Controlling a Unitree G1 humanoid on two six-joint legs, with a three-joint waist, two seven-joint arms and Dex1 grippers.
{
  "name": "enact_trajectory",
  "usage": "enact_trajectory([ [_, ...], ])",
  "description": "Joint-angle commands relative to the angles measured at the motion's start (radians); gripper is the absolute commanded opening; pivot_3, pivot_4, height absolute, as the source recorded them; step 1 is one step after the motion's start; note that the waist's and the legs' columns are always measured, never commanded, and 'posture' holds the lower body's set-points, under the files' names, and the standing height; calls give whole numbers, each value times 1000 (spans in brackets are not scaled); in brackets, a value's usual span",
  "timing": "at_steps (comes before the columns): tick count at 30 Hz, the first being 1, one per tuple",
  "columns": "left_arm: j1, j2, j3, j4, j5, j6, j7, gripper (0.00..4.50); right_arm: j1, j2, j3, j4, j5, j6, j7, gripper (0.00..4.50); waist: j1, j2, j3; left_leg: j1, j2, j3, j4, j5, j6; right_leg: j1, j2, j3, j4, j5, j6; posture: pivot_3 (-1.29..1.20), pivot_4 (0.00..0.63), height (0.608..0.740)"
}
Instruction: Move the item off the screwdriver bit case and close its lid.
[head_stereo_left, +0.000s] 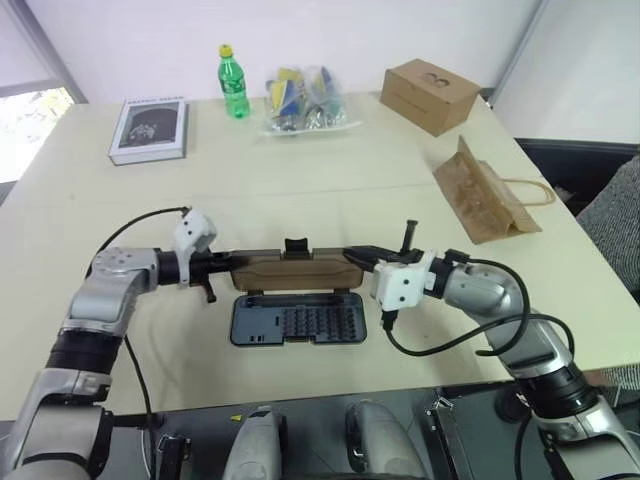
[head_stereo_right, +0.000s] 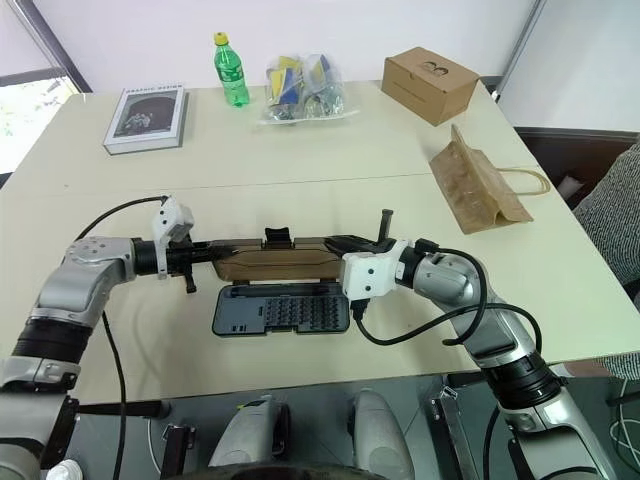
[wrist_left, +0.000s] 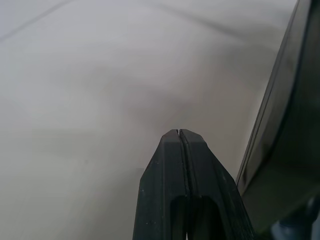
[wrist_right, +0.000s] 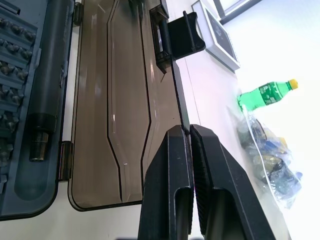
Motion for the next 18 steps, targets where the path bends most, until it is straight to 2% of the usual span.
enact_trajectory([
  [1, -15, 2, 30, -48, -30, 20, -16, 0, -8, -3, -1, -11, 2, -22, -9, 83, -1, 0, 0, 0, 0, 0, 0, 0, 0, 0, 0, 0, 0, 0, 0, 0, 150, 740],
  [10, -1, -6, 28, -77, -28, 41, -12, 0, -17, -5, -3, 4, 15, -10, 5, 83, 1, 0, 0, 0, 0, 0, 0, 0, 0, 0, 0, 0, 0, 0, 0, 0, 150, 740],
  [13, 4, -5, 28, -75, -23, 36, -8, 0, -20, -8, -5, 10, 12, -8, 7, 1051, 1, 0, 0, 0, 0, 0, 0, 0, 0, 0, 0, 0, 0, 0, 0, 0, 150, 740],
  [15, 6, -5, 27, -72, -20, 32, -7, 0, -21, -13, -9, 11, 15, -4, 15, 1989, 1, 0, 0, 0, 0, 0, 0, 0, 0, 0, 0, 0, 0, 0, 0, 0, 150, 740],
  [18, 6, -5, 26, -70, -17, 29, -7, 0, -23, -23, -17, 6, 30, 33, 42, 3660, 0, 0, 0, 0, 0, 0, 0, 0, 0, 0, 0, 0, 0, 0, 0, 0, 150, 740],
])
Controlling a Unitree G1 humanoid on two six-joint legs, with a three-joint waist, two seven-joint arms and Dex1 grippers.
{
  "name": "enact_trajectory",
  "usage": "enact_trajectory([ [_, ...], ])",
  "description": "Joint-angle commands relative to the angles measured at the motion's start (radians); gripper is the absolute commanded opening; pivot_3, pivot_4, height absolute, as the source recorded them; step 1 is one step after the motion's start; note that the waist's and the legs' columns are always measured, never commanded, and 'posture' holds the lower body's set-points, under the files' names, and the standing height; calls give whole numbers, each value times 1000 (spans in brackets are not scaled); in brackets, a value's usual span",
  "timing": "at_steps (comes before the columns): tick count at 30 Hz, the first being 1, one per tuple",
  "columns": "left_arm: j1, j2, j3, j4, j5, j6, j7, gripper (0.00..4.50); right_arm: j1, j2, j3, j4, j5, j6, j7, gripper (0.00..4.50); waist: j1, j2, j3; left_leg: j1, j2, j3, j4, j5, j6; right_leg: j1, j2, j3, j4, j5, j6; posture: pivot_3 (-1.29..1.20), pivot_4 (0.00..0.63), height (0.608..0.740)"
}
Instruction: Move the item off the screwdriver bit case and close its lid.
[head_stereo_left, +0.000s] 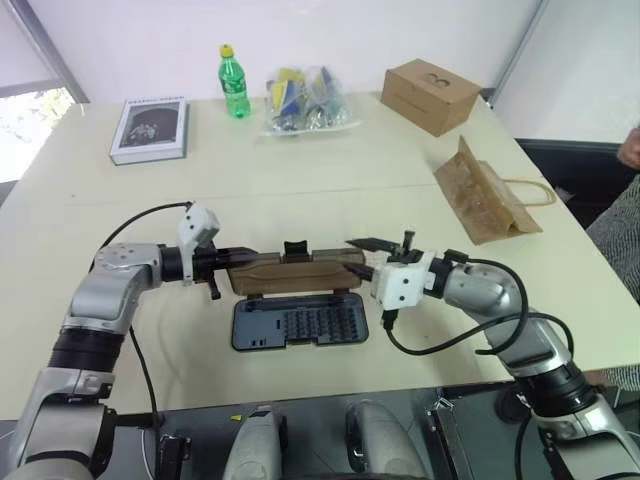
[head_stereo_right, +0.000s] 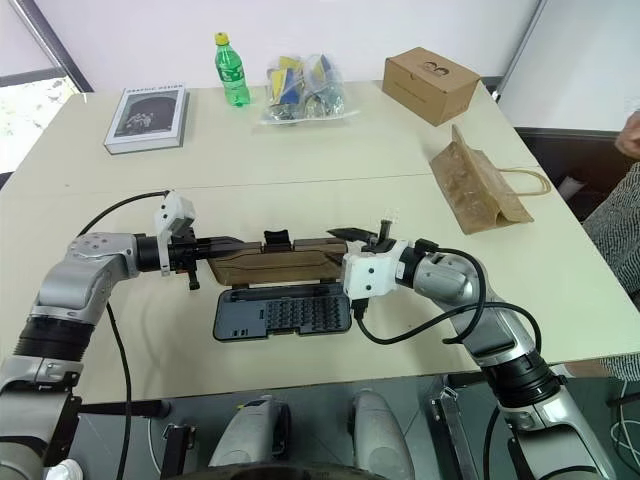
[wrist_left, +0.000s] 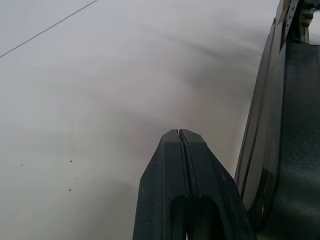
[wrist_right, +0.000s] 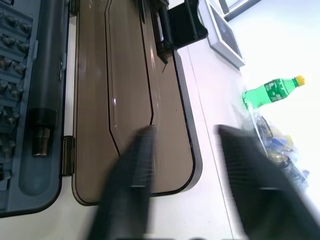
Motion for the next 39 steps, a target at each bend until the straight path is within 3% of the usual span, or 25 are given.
enact_trajectory([
  [1, -1, 3, 18, -30, 1, -14, 2, 0, -19, -23, -19, -19, 30, 42, 31, 4087, 1, 0, 0, 0, 0, 0, 0, 0, 0, 0, 0, 0, 0, 0, 0, 0, 150, 740],
  [2, 0, 2, 18, -30, 1, -15, 3, 0, -14, -44, -29, -35, 54, 65, 63, 4473, 1, 0, 0, 0, 0, 0, 0, 0, 0, 0, 0, 0, 0, 0, 0, 0, 150, 740],
  [5, 3, -1, 18, -32, 5, -20, 4, 0, -1, -101, -62, -79, 129, 162, 146, 4473, 2, 0, 0, 0, 0, 0, 0, 0, 0, 0, 0, 0, 0, 0, 0, 0, 150, 740],
  [9, 8, -1, 21, -48, -1, -14, 3, 0, 26, -207, -217, -178, 365, 472, 271, 4473, 4, 0, 0, 0, 0, 0, 0, 0, 0, 0, -1, 0, 0, 0, 0, 0, 150, 740],
  [13, 40, 14, 36, -123, -31, 24, -9, 0, 70, -266, -304, -221, 451, 584, 286, 4473, 2, 0, 0, 0, 0, -1, 0, 0, 0, 1, 0, 0, 0, 0, 0, 0, 150, 740],
  [25, 326, 188, 172, -512, -212, 252, -35, 0, 181, -283, -320, -258, 454, 611, 225, 4473, -2, 0, 0, 0, 1, 0, 0, 0, 0, 0, 0, 0, 0, 0, 0, 0, 150, 740],
  [31, 480, 266, 261, -616, -283, 307, -51, 0, 185, -274, -314, -267, 469, 619, 202, 4473, 2, 0, 0, 0, 1, 0, 0, 0, 0, 0, -1, 0, -1, -2, -4, 0, 150, 740],
  [39, 385, 225, 214, -548, -254, 285, 11, 0, 138, -252, -343, -311, 619, 769, 197, 4473, 2, 0, 0, 0, 0, 0, 0, 0, 0, 1, -1, 0, -1, -2, -4, 0, 150, 740],
])
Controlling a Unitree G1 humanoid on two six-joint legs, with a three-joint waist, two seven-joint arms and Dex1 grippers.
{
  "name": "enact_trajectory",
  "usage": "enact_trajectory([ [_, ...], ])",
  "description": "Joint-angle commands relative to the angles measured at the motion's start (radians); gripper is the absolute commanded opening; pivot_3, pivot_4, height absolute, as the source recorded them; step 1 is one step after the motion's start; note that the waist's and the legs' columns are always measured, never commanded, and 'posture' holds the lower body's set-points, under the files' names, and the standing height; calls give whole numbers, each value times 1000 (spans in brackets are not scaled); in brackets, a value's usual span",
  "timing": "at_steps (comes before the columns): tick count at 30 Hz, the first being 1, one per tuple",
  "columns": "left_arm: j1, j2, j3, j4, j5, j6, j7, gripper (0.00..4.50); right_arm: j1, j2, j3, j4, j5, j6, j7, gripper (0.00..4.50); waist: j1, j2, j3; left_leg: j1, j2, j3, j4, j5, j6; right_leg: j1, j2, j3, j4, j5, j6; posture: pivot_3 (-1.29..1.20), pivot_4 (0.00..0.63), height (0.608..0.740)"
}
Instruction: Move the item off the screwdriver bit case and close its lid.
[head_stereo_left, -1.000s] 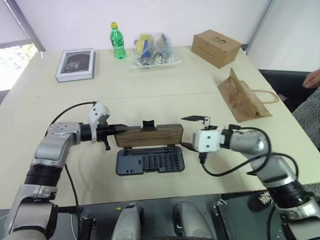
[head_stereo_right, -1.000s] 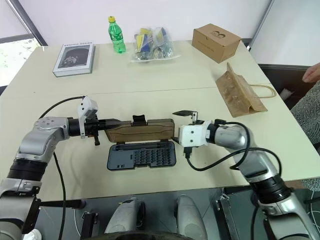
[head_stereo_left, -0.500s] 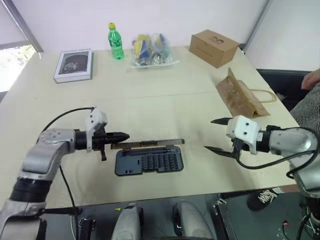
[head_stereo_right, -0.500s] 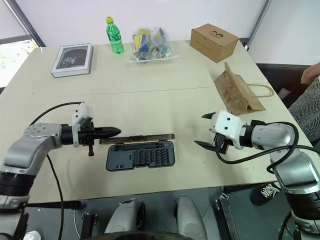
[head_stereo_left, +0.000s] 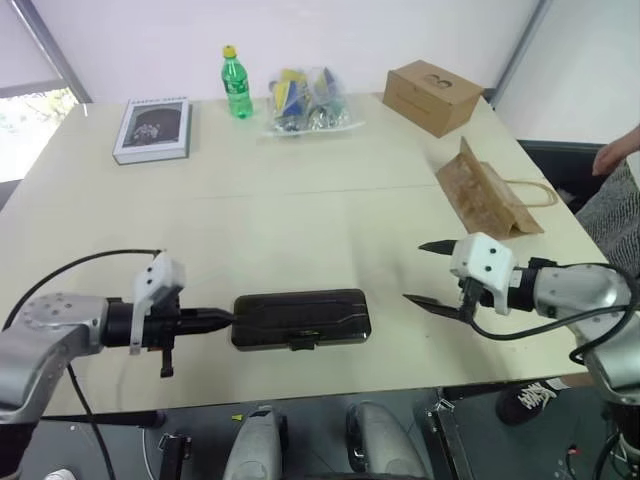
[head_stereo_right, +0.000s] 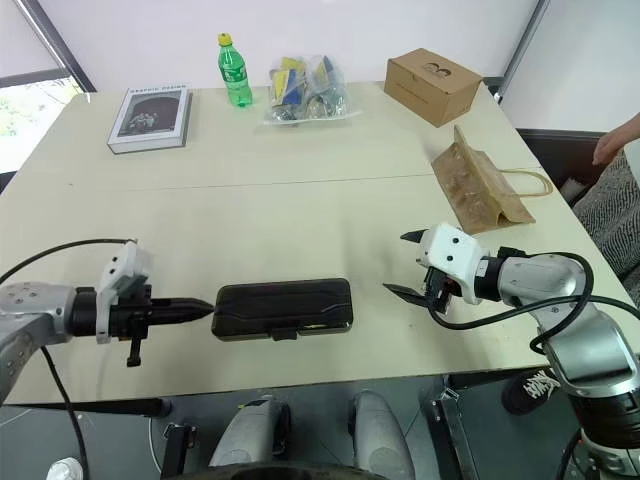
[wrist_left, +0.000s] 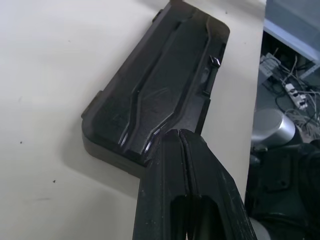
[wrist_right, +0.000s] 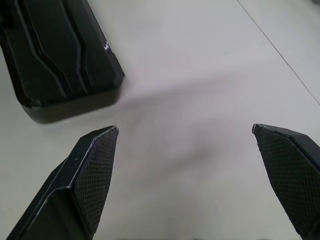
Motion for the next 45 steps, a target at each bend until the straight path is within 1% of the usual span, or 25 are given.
enact_trajectory([
  [1, -86, -29, -28, 55, 19, -28, 29, 0, -46, 27, -59, -57, 122, 101, -19, 4473, 0, 0, 0, 0, 0, 0, 0, 0, 0, 0, 0, 0, 0, 0, 0, 0, 150, 740],
  [4, -200, -78, -76, 147, 57, -53, 59, 0, -94, 108, -86, -79, 249, 257, -101, 4473, 0, 0, 0, 0, 0, 0, 0, 0, 0, 0, 1, 0, 0, 1, 1, 0, 150, 740],
  [6, -272, -110, -115, 214, 90, -82, 60, 0, -128, 189, -111, -87, 340, 371, -186, 4473, -1, 0, 0, 0, 0, 0, 0, 0, 0, 0, 1, 0, 0, 2, 4, 0, 150, 740],
  [9, -358, -148, -173, 307, 142, -137, 45, 0, -172, 307, -142, -117, 482, 545, -320, 4473, -2, 0, 0, 0, 0, 0, 0, 0, 0, 0, 1, 0, 1, 2, 4, 0, 150, 740],
  [10, -384, -161, -192, 338, 159, -155, 37, 0, -173, 338, -143, -144, 544, 592, -347, 4473, -2, 0, 0, 0, 0, -1, 0, 0, 0, 0, 1, 0, 1, 2, 4, 0, 150, 740],
  [12, -425, -179, -223, 390, 185, -185, 18, 0, -164, 364, -133, -191, 630, 647, -372, 4473, -1, 0, 0, -1, 0, -1, 0, 0, 0, 0, 1, 0, 1, 2, 4, 0, 150, 740],
  [15, -489, -203, -274, 472, 229, -239, -30, 0, -155, 369, -120, -205, 723, 710, -401, 3673, 0, 0, 0, -1, 0, -1, 0, 0, 0, 0, 1, 0, 0, 2, 4, 0, 150, 740],
  [19, -569, -233, -315, 567, 266, -281, -79, 0, -150, 322, -93, -212, 806, 749, -384, 1700, 0, 0, 0, -1, -1, -1, 0, 0, 0, 0, 0, 0, 0, 2, 4, 0, 150, 740],
  [22, -638, -264, -342, 656, 301, -317, -110, 0, -145, 259, -35, -216, 821, 763, -337, 23, -1, 0, 0, -1, -1, -1, 0, 0, 0, 0, 1, 0, 0, 2, 4, 0, 150, 740],
  [27, -712, -307, -370, 761, 345, -367, -153, 0, -149, 191, 77, -205, 795, 763, -300, 23, -5, 0, 0, -1, 0, -1, 0, 0, 1, 0, 1, 0, 0, 2, 4, 0, 150, 740],
  [29, -733, -322, -379, 788, 359, -380, -171, 0, -158, 194, 105, -194, 802, 769, -309, 23, -6, -1, 0, -1, 0, -1, 0, -1, 1, 0, 2, 0, 0, 2, 4, 0, 150, 740],
  [31, -754, -335, -390, 818, 376, -395, -191, 0, -184, 220, 139, -169, 807, 804, -356, 23, -5, -1, 0, -1, 0, -1, 0, -1, 1, 0, 2, 0, 0, 2, 4, 0, 150, 740],
  [34, -775, -350, -413, 859, 406, -430, -226, 0, -215, 297, 152, -135, 873, 874, -440, 23, -3, -1, 0, -1, 0, -1, 1, -1, 1, 0, 2, 0, 0, 2, 4, 0, 150, 740],
  [36, -773, -354, -426, 871, 421, -450, -251, 0, -226, 394, 139, -81, 928, 944, -548, 23, -5, -1, 0, -2, 0, -1, 1, -1, 1, 0, 2, 0, 1, 2, 4, 0, 150, 740],
  [38, -759, -352, -434, 860, 431, -464, -274, 0, -221, 507, 110, -22, 951, 1005, -686, 23, -5, -1, 0, -2, 0, -2, 0, -1, 2, -1, 2, 0, 1, 2, 4, 0, 150, 740],
  [41, -739, -350, -438, 843, 438, -478, -287, 0, -216, 621, 65, 11, 986, 1072, -831, 23, -4, -1, 0, -2, 0, -1, 1, -1, 2, -1, 1, 0, 2, 2, 4, 0, 150, 740],
  [43, -724, -351, -437, 825, 437, -478, -290, 0, -209, 678, 52, 9, 1010, 1104, -920, 23, -3, -1, 0, -2, 0, -1, 1, -1, 2, -1, 1, 0, 2, 2, 4, 0, 150, 740],
  [45, -716, -356, -437, 810, 438, -476, -287, 0, -196, 694, 55, 6, 1057, 1111, -1003, 23, -3, -1, 0, -2, 0, -2, 1, -1, 2, -1, 1, 0, 2, 2, 4, 0, 150, 740],
])
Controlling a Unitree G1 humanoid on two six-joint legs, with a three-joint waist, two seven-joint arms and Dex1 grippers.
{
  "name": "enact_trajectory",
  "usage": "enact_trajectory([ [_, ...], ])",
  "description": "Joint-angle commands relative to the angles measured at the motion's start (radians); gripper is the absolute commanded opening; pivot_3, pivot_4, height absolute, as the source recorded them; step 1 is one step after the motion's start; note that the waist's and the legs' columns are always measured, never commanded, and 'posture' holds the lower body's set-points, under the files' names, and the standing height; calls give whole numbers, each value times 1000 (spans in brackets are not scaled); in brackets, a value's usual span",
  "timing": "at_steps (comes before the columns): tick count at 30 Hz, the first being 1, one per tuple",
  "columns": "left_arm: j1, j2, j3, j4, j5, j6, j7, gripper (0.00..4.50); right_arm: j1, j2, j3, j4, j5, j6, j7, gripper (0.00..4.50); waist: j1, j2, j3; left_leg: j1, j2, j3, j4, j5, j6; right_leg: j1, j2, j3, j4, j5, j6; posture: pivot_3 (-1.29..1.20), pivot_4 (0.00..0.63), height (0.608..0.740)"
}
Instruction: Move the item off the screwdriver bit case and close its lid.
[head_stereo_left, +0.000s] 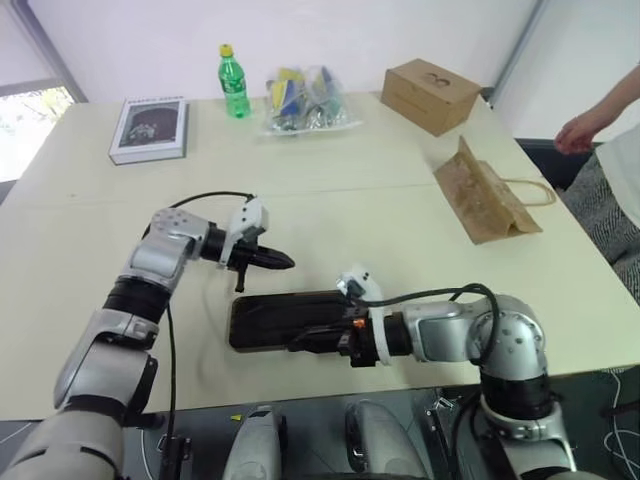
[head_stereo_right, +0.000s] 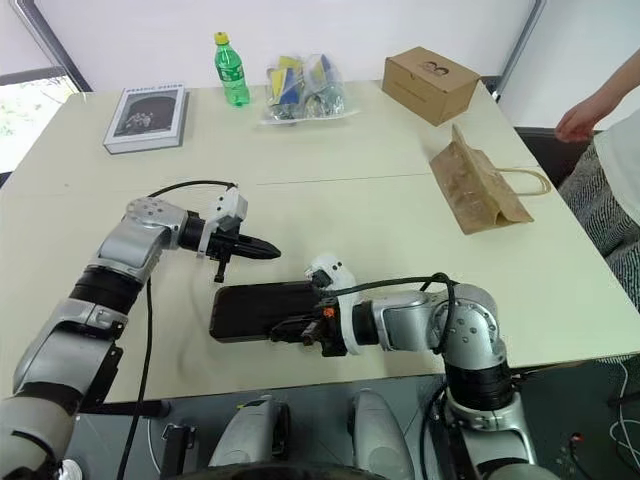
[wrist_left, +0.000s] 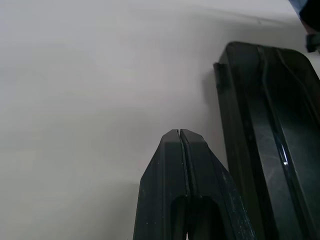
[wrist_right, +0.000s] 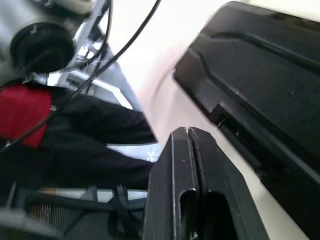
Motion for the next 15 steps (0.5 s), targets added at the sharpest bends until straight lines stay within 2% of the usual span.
enact_trajectory([
  [1, 3, -2, 9, -51, 0, -11, -5, 0, 23, 21, -16, -17, 110, 18, -142, 23, 1, 0, 0, 0, 0, 0, 0, 0, 0, 0, 0, 0, 0, 0, 0, 0, 150, 740],
  [4, 6, -13, 10, -63, 1, -10, 3, 0, 52, -8, 1, -8, 249, -21, -280, 23, 0, 0, 0, 0, 0, 0, 0, 0, 0, 0, -1, 0, 0, 0, 0, 0, 150, 740],
  [10, -12, -40, 14, -35, 10, -29, 18, 0, 85, -239, 224, -9, 696, -381, -690, 23, -7, 0, 0, 0, 0, 0, 0, 0, 0, 0, 0, 0, -1, 0, 0, 0, 150, 740],
  [15, -16, -53, 12, -20, 14, -43, 18, 0, 80, -307, 332, -36, 728, -535, -772, 23, -11, 0, 0, 0, 0, 0, 0, 0, 1, 0, 2, 0, -1, 0, 0, 0, 150, 740],
])
